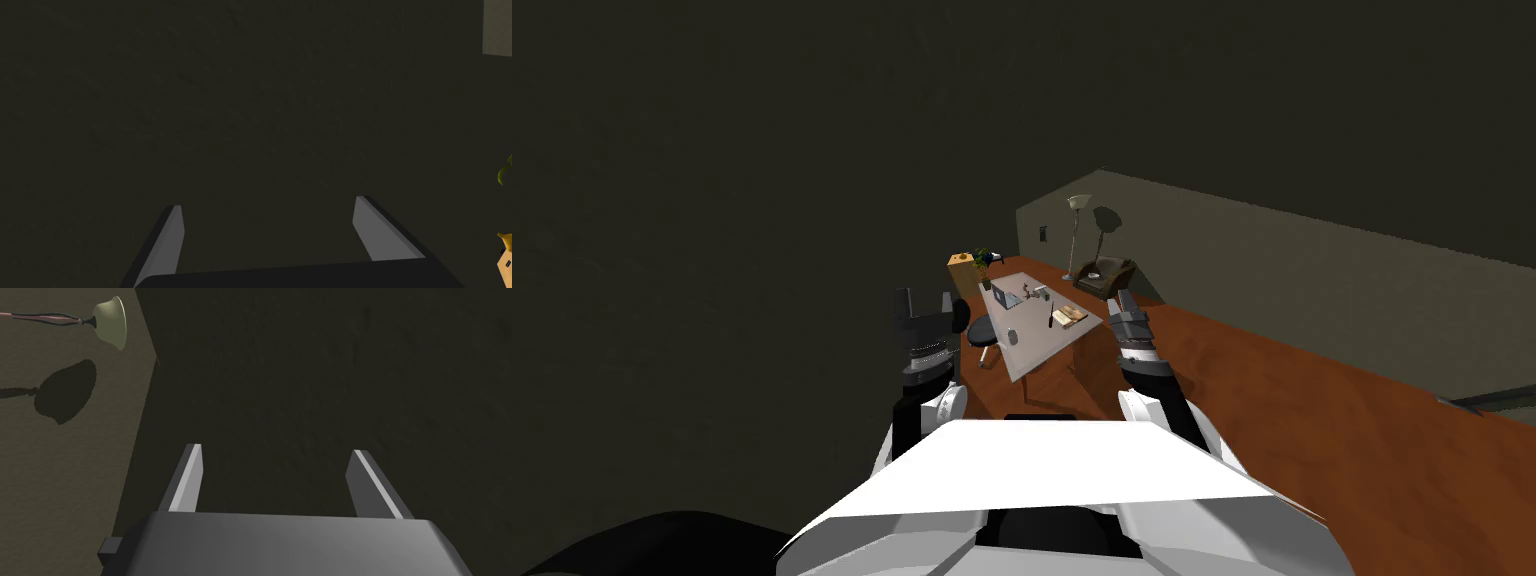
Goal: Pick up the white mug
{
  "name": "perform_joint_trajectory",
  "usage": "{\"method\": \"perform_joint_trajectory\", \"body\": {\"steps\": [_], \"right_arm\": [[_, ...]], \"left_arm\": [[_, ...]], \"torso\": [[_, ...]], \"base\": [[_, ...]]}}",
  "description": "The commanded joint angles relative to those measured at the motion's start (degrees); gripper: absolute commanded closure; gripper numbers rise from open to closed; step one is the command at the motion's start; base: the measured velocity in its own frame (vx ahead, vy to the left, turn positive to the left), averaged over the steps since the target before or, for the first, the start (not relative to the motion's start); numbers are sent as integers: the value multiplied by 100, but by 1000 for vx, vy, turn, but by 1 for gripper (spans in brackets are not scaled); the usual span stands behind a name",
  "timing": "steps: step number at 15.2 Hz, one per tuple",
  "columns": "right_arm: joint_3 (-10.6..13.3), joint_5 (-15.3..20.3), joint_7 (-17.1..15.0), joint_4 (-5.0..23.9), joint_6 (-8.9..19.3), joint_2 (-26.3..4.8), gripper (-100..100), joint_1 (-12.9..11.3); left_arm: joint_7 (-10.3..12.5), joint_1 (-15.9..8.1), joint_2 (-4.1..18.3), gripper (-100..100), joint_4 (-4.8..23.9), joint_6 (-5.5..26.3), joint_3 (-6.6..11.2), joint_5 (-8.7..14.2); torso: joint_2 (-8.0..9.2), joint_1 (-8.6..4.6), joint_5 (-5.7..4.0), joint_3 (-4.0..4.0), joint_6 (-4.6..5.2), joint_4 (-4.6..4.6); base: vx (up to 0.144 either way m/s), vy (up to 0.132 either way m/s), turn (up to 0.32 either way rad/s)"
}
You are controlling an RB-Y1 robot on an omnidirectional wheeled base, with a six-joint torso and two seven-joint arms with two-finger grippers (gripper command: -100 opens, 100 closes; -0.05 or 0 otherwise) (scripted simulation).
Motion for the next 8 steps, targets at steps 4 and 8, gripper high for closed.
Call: {"method": "perform_joint_trajectory", "body": {"steps": [4,8], "right_arm": [[1,0,0,0,0,0,0,-1],[1,0,0,0,0,0,0,-1]], "left_arm": [[177,-42,359,-100,421,485,238,229],[295,-71,518,-100,705,813,398,384]], "torso": [[4,-11,-2,2,2,0],[4,-15,-3,2,2,1]], "base": [[-13,-33,-163],[-9,-40,-125]]}}
